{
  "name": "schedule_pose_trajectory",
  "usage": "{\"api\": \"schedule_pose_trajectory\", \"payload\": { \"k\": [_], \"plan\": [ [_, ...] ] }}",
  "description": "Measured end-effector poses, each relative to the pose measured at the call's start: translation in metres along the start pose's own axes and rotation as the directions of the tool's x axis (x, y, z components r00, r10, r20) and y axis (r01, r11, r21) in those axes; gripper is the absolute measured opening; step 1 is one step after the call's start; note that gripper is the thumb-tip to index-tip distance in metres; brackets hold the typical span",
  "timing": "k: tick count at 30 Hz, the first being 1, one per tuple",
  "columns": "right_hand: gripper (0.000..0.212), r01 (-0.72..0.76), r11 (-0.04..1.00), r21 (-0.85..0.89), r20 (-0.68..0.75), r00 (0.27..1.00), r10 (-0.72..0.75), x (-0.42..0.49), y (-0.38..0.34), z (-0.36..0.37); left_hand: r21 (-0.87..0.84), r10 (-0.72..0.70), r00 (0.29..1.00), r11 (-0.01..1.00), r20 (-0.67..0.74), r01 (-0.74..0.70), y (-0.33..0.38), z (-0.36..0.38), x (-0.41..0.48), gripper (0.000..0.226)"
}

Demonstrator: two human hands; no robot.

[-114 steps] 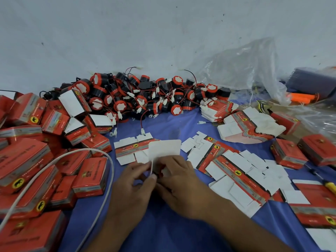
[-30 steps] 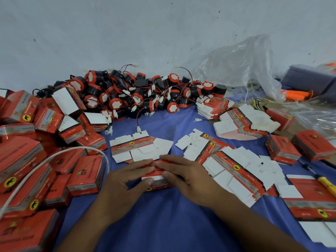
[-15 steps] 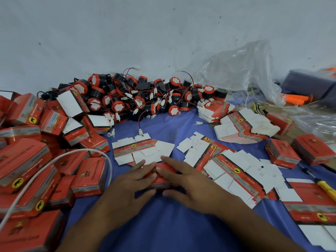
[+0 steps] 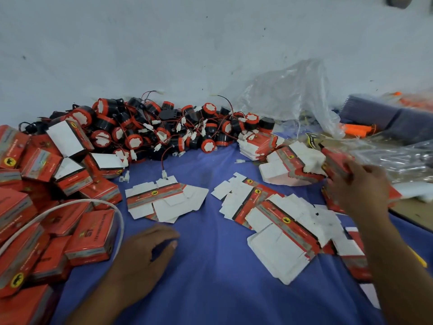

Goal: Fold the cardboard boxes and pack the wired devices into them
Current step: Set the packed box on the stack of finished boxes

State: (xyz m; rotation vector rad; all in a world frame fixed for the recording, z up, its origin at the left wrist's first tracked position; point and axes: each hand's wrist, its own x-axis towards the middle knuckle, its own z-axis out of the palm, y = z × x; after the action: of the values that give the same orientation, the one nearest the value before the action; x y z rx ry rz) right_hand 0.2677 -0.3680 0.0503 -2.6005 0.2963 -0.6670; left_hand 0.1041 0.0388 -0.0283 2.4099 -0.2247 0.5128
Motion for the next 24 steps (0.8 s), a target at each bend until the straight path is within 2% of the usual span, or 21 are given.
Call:
{"api": "schedule_pose_trajectory", "payload": {
  "k": [2,3,4,6,7,8,9,11,12,13,17,21,23,24],
  "plan": [
    [0.061,-0.105,0.992,-0.064,0.109,0.988,0.111,-0.003,0.019,0.006,0.008,-0.003,1.000,1.000,0.008,0.003,0.001,0.000,0.001,0.013],
    [0.068,-0.125,0.989,-0.075,0.107,0.985,0.133,-0.008,0.020,0.007,0.012,-0.007,1.000,1.000,0.011,0.007,0.001,0.000,0.002,0.015],
    [0.072,-0.106,0.990,-0.094,0.067,0.991,0.113,-0.011,0.016,0.006,0.017,-0.005,1.000,1.000,0.006,0.005,0.002,0.000,0.002,0.019],
    [0.067,0.041,0.987,-0.157,0.011,0.999,-0.040,-0.015,0.001,-0.001,0.019,-0.016,1.000,1.000,-0.011,0.016,0.002,0.000,0.002,0.018],
    [0.060,0.150,0.976,-0.155,0.079,0.987,-0.139,-0.017,-0.008,-0.005,0.021,-0.020,1.000,1.000,-0.015,0.020,0.002,0.001,0.001,0.014],
    [0.057,0.237,0.967,-0.094,0.212,0.954,-0.214,-0.021,-0.019,-0.008,0.029,-0.028,1.000,0.999,-0.012,0.028,0.002,0.001,0.001,0.015],
    [0.058,0.284,0.959,-0.018,0.375,0.891,-0.257,-0.030,-0.028,-0.009,0.034,-0.036,0.999,0.999,-0.006,0.037,0.002,0.001,0.001,0.019],
    [0.071,0.326,0.945,-0.041,0.642,0.733,-0.225,-0.050,-0.042,0.001,0.030,-0.049,0.999,0.998,0.007,0.048,0.002,0.001,0.002,0.021],
    [0.079,0.353,0.930,-0.101,0.701,0.689,-0.185,-0.056,-0.046,0.007,0.024,-0.050,0.999,0.998,0.008,0.050,0.003,0.000,0.002,0.020],
    [0.082,0.351,0.928,-0.124,0.718,0.677,-0.160,-0.059,-0.048,0.013,0.021,-0.043,0.999,0.999,0.001,0.043,0.004,0.000,0.002,0.018],
    [0.061,0.116,0.992,0.059,0.679,0.723,-0.125,-0.046,-0.054,0.016,0.010,-0.046,0.999,0.999,-0.002,0.046,0.005,-0.001,0.001,0.019],
    [0.034,0.055,0.992,0.113,0.520,0.847,-0.106,-0.038,-0.057,0.020,-0.016,-0.084,0.996,0.996,-0.018,0.084,0.003,-0.001,0.001,0.020],
    [0.033,-0.058,0.945,0.321,0.454,0.886,-0.099,-0.037,-0.062,0.019,-0.040,-0.105,0.994,0.994,-0.030,0.103,0.005,-0.001,0.001,0.020],
    [0.035,-0.130,0.882,0.452,0.427,0.900,-0.086,-0.038,-0.067,0.017,-0.063,-0.114,0.992,0.992,-0.050,0.111,0.006,-0.001,0.002,0.021]
  ]
}}
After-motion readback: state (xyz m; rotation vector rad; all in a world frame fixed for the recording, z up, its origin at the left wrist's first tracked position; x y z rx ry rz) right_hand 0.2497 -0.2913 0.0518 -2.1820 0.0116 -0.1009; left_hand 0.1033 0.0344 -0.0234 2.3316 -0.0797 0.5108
